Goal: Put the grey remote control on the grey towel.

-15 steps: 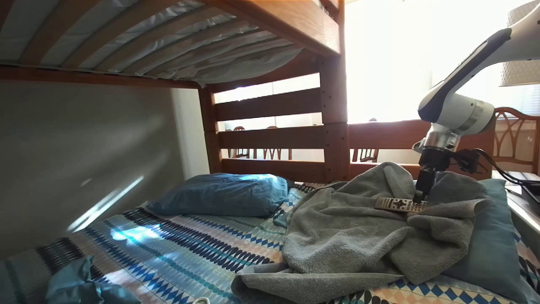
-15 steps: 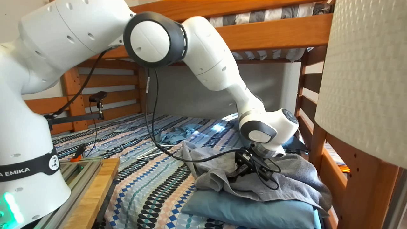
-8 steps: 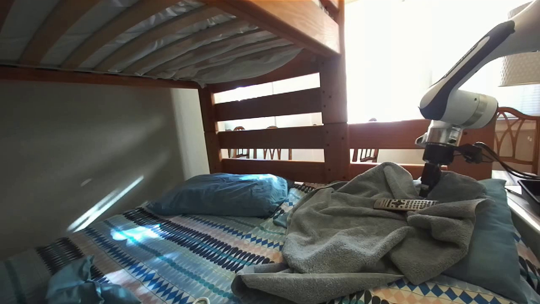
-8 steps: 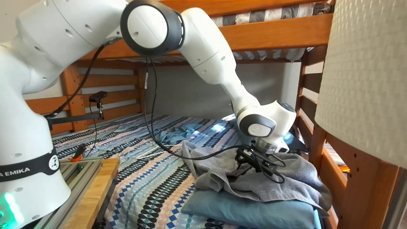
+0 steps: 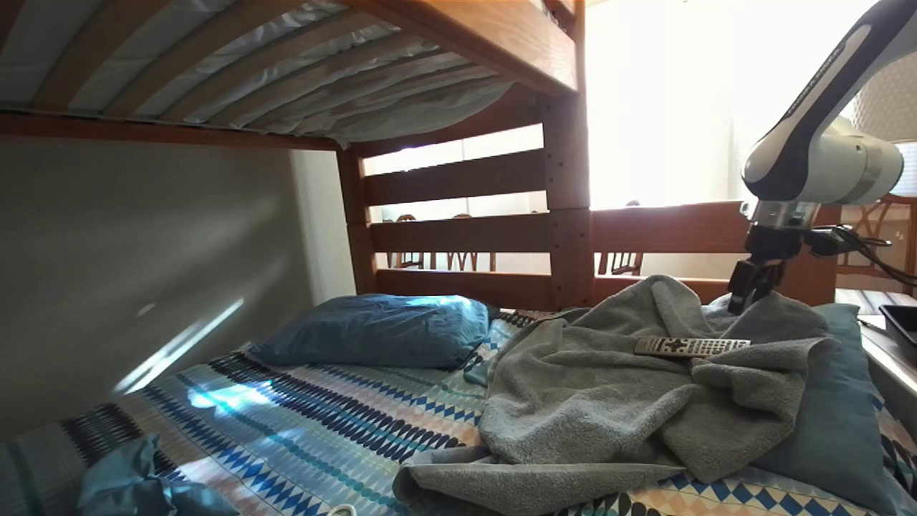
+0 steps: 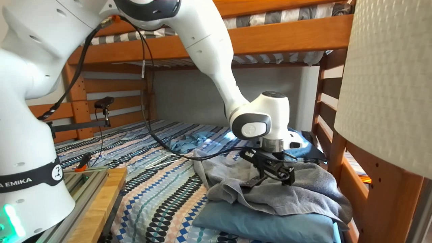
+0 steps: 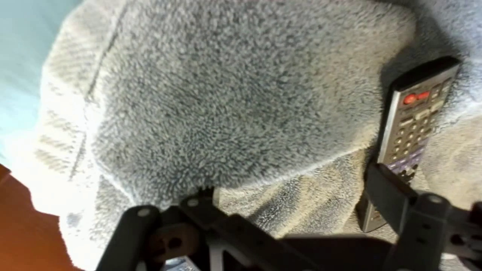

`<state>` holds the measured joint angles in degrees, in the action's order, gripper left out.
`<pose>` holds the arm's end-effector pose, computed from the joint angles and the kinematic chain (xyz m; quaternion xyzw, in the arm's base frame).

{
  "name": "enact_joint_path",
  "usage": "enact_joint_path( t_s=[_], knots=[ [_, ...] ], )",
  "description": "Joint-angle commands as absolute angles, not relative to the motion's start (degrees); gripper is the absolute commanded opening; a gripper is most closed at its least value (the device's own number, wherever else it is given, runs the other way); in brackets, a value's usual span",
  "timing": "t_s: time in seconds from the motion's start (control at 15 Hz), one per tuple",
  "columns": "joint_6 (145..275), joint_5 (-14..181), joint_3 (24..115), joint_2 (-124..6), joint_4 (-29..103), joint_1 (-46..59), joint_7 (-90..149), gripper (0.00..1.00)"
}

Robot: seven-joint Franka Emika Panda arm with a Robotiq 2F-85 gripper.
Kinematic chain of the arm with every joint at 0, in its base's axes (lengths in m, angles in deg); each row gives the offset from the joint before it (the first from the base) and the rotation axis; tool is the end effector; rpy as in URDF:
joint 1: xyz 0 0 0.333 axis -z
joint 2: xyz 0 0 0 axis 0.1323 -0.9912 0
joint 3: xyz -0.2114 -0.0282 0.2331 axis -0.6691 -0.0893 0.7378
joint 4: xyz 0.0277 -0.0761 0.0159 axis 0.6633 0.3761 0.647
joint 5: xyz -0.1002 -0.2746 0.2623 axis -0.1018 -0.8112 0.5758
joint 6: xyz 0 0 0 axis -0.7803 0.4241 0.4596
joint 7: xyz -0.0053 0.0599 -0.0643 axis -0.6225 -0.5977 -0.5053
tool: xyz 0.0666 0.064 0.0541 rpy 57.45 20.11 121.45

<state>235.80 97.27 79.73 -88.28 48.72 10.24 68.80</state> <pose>0.6525 0.0283 0.1146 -0.9675 -0.2231 -0.1083 0.0496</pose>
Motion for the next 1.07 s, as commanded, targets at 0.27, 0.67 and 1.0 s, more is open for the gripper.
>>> enact_joint_path(
  t_s=[0.27,0.67,1.0],
  knots=[
    [233.06,91.80,56.76,-72.07,66.82,-11.79,39.66,1.00],
    [205.94,84.92,61.34,-62.80,67.20,-9.31,28.57,1.00],
    [199.74,85.96,68.97,-61.76,65.53,-2.94,29.01,1.00]
  ],
)
